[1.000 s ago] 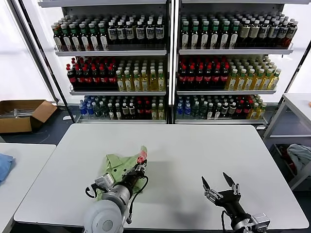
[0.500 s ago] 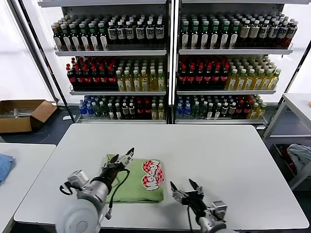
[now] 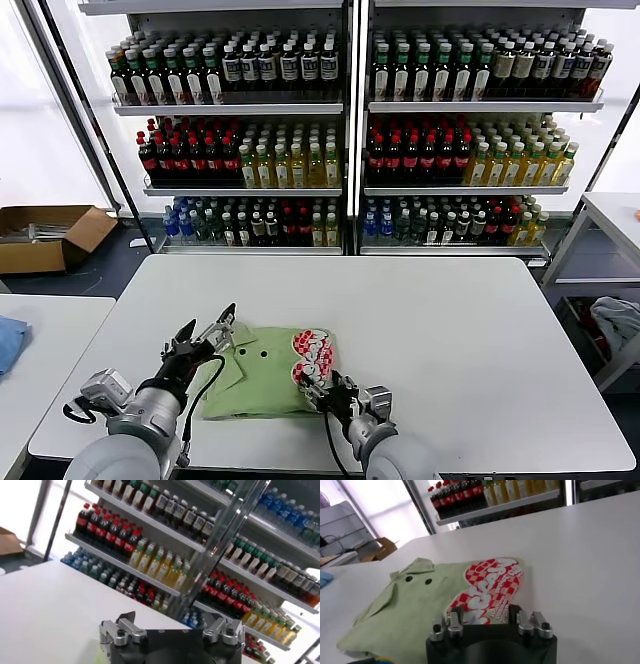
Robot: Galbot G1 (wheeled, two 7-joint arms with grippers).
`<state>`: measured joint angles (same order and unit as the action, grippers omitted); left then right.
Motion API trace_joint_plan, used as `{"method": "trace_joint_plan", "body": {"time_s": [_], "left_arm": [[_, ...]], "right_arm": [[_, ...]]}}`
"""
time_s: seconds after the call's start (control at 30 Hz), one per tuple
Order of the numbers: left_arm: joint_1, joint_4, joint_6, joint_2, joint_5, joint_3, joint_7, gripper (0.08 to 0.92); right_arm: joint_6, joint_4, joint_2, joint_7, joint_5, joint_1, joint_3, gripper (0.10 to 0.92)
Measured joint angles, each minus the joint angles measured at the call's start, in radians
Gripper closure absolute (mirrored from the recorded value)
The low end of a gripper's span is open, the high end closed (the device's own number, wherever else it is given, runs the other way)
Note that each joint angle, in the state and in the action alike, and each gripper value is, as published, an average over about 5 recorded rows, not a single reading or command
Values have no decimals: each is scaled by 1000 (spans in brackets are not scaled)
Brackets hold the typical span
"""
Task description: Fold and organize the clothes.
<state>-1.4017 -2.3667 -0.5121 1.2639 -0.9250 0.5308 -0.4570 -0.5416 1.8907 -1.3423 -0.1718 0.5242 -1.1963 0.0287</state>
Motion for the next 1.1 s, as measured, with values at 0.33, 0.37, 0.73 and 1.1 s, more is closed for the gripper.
{"method": "trace_joint_plan", "body": {"time_s": [0.33, 0.37, 0.73, 1.1], "left_arm": [[-29, -6, 7, 10, 54, 30, 28, 177], [-31, -4, 9, 10, 63, 34, 34, 177], [-55, 69, 81, 0, 281, 75, 156, 177], [-60, 141, 159, 0, 474, 84, 256, 177]], "right_arm": [[-20, -8, 31, 14, -21, 30, -17, 769], [-21, -4, 38, 21, -28, 30, -14, 804], [-1, 87, 175, 116, -80, -27, 102, 884], [36, 146, 290, 195, -103, -168, 312, 840]]}}
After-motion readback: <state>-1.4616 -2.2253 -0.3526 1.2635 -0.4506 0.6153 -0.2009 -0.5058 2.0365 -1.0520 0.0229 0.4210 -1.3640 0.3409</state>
